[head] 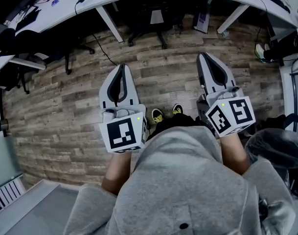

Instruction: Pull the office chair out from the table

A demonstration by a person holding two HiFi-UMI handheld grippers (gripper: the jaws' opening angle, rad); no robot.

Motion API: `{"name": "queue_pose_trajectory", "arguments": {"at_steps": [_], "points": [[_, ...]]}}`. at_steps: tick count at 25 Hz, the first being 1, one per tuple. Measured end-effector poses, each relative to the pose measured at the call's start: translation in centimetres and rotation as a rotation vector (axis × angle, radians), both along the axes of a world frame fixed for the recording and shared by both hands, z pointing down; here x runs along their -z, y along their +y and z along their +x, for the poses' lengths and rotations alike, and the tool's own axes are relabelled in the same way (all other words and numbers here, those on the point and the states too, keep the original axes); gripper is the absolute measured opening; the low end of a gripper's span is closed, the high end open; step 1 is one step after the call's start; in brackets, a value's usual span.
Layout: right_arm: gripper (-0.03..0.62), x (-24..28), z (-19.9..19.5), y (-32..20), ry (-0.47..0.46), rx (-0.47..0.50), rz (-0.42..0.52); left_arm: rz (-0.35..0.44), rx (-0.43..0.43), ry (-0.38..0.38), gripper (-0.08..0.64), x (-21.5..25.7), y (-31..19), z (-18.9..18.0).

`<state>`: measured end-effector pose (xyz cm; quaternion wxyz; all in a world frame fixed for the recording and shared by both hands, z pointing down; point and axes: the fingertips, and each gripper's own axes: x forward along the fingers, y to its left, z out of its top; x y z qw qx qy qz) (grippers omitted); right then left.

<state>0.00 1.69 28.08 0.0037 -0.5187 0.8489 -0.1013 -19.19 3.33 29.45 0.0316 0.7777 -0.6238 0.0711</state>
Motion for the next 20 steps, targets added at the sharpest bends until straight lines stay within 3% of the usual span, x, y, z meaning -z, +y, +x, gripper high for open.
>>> {"name": "queue_pose_trajectory", "arguments": {"at_steps": [11,20], "points": [[0.029,0.8,-0.3,-0.5,0.0,-0.001,0.026,-0.003,-0.009,0.028,0.011,0.2,-1.5,-0.1],[0.029,-0.2,0.3,-3.1,-0.014,0.002,0.013,-0.009,0.004,0.007,0.011,0.5,-4.0,0.5]]}}
